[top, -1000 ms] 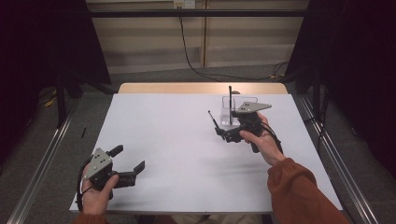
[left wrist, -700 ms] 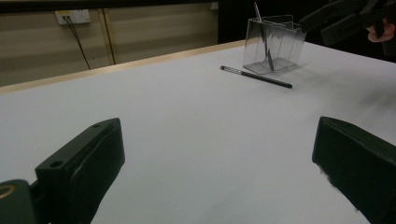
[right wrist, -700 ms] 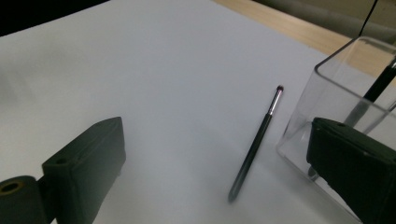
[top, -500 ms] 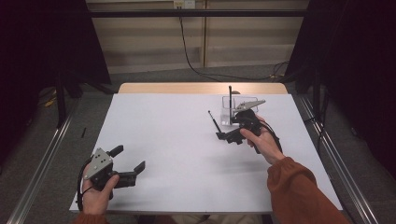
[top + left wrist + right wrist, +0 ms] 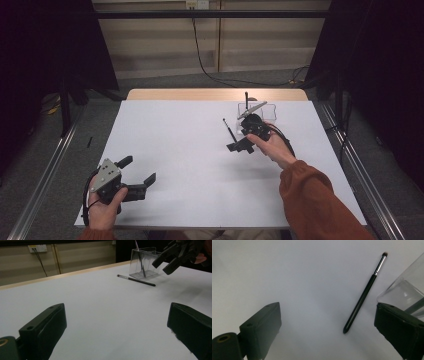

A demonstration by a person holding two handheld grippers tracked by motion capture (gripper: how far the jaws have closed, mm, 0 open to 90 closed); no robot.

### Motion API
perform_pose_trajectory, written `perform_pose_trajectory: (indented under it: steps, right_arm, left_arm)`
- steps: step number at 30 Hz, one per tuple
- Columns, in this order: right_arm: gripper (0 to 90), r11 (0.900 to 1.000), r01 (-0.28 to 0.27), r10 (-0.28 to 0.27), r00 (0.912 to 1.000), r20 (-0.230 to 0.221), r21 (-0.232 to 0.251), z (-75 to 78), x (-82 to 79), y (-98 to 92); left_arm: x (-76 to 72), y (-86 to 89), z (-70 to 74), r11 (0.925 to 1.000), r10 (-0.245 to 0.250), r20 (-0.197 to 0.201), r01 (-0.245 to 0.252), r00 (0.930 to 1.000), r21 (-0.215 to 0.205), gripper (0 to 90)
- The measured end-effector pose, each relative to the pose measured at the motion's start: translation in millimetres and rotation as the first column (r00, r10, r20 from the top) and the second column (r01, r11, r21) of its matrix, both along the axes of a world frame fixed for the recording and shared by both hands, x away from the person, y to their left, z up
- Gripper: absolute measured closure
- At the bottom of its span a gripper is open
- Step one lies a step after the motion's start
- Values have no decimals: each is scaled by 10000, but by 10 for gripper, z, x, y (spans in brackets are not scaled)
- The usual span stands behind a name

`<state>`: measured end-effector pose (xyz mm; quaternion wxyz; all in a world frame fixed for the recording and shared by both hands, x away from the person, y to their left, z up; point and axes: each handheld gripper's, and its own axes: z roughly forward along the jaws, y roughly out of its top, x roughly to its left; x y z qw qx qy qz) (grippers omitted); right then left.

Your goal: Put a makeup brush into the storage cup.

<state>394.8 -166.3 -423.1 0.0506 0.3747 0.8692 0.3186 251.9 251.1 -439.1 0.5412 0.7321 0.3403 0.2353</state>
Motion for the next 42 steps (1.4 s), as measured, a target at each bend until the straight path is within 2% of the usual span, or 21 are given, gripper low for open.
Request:
perform_pose_trajectory:
  steps: [4, 6, 10, 12, 16, 20, 25, 28, 31, 39, 40, 42]
  right_arm:
    - [95, 9985, 142, -169, 9986, -497, -530, -44, 61, 45]
    - [71, 9983, -112, 70, 9972, -749, -565, -73, 82, 49]
    - [92, 9959, 4, -124, 9911, -1325, -902, -124, 118, 76]
    - [101, 9928, 89, -259, 9897, -1406, -1198, -141, 135, 84]
    - [235, 9903, 36, -296, 9823, -1850, -1390, -151, 184, 89]
    - [331, 9850, -38, -321, 9782, -2052, -1724, -163, 217, 110]
    - [457, 9790, 262, -742, 9695, -2336, -2021, -180, 263, 129]
    - [458, 9704, 318, -913, 9660, -2418, -2392, -212, 298, 136]
    - [501, 9614, 485, -1176, 9623, -2454, -2707, -244, 328, 150]
    - [573, 9538, 741, -1547, 9518, -2648, -2911, -265, 382, 188]
    - [576, 9545, 681, -1480, 9534, -2629, -2903, -272, 390, 190]
    - [586, 9500, 771, -1612, 9511, -2634, -3027, -278, 396, 204]
  left_arm:
    - [1, 1, -1, 10000, -5, -2, 5, 10000, 2, 24]
    - [1, 1, -1, 10000, -2, -6, 2, 10000, 2, 24]
    - [3, -1, -3, 10000, 3, -22, -3, 10000, 10, 24]
    - [3, -2, -4, 10000, -20, -29, 20, 10000, 25, 24]
    - [3, -3, -3, 10000, -19, -26, 19, 10000, 31, 24]
    - [5, 0, -6, 10000, -14, -40, 14, 10000, 29, 24]
    - [6, -2, -7, 10000, -21, -46, 21, 10000, 35, 24]
    - [6, -2, -7, 10000, -25, -44, 25, 10000, 39, 24]
    - [7, -3, -8, 10000, -22, -48, 22, 10000, 34, 24]
    - [7, -4, -8, 10000, -46, -35, 46, 10000, 62, 24]
    - [7, -4, -8, 10000, -48, -36, 48, 10000, 66, 24]
    - [7, -5, -8, 10000, -52, -37, 53, 10000, 65, 24]
